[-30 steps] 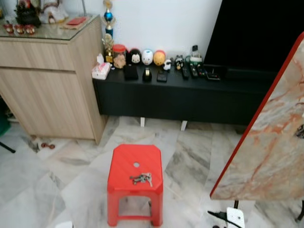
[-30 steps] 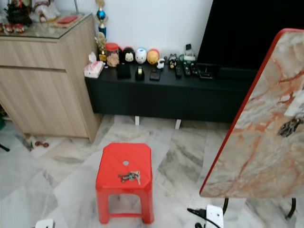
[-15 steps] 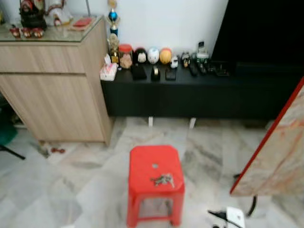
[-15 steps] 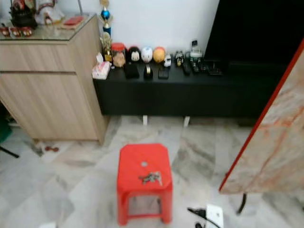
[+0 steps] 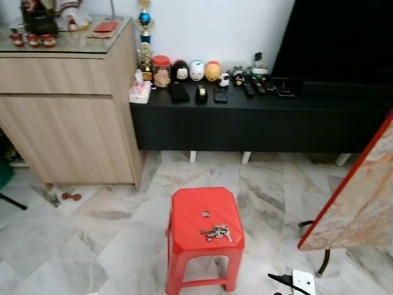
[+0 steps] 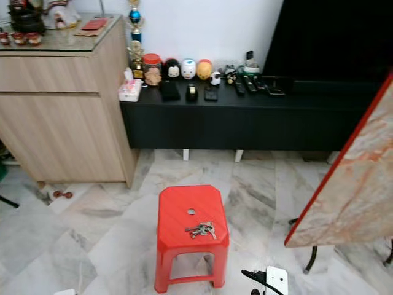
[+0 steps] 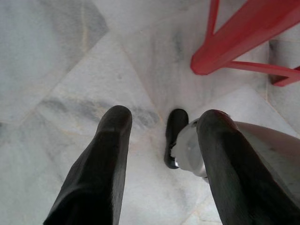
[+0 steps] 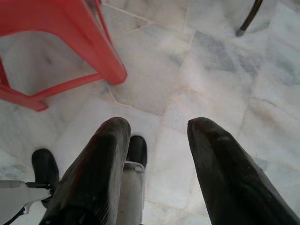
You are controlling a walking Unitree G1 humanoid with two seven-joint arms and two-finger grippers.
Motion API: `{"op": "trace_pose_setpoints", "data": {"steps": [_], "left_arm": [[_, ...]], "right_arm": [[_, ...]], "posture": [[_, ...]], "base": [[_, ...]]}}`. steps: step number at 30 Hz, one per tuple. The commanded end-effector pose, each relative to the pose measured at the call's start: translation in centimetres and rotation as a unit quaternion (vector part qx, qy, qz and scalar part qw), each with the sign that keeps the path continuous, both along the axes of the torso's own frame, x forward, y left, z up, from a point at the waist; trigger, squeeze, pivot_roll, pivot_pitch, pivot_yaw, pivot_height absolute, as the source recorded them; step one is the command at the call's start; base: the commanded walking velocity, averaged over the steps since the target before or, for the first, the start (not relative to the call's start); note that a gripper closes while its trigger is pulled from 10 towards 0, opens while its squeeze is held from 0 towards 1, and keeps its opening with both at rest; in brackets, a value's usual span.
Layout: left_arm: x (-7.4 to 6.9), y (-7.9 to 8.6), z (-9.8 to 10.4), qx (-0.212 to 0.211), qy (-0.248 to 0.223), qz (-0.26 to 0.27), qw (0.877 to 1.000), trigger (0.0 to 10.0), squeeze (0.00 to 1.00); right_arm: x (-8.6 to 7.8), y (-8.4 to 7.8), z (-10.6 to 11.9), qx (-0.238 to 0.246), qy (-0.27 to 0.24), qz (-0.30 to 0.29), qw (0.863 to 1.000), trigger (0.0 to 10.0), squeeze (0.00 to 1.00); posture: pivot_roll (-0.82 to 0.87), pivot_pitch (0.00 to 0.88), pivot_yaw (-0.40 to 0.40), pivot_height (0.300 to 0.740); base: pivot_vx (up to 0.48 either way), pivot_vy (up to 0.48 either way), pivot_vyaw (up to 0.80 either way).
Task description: Hang keys on a hook
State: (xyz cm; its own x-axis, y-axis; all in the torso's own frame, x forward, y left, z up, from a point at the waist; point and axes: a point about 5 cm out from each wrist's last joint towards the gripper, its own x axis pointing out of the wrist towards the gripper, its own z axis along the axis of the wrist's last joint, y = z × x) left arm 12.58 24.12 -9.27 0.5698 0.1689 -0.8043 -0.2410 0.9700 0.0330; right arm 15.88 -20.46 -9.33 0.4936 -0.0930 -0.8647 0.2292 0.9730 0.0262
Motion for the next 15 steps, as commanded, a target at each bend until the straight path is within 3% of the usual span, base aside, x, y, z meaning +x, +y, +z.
{"op": "trace_pose_setpoints", "data": {"steps": [1,6,10,15], "left_arm": [[-0.48,-0.3,-0.26,-0.004,0.009,0.004,1.0,10.0,0.0],[-0.96,-0.87,-0.58,-0.007,0.02,0.005,1.0,10.0,0.0],[-0.73,-0.92,-0.53,-0.005,0.02,0.003,1.0,10.0,0.0],[-0.19,-1.17,-0.45,-0.004,0.019,-0.001,1.0,10.0,0.0]], "right_arm": [[0.03,-0.52,0.11,-0.007,-0.003,0.003,1.0,10.0,0.0],[-0.22,-0.57,0.04,-0.008,-0.004,0.005,1.0,10.0,0.0],[-0.33,-0.58,0.0,-0.007,-0.004,0.006,1.0,10.0,0.0],[-0.43,-0.5,-0.05,0.002,-0.004,-0.001,1.0,10.0,0.0]], "posture": [[0.2,0.0,-0.058,0.74],[0.2,0.0,-0.059,0.74],[0.2,0.0,-0.06,0.74],[0.2,0.0,-0.06,0.74]], "base": [[0.0,0.0,0.0],[0.0,0.0,0.51],[0.0,0.323,0.42],[0.0,0.33,0.0]]}}
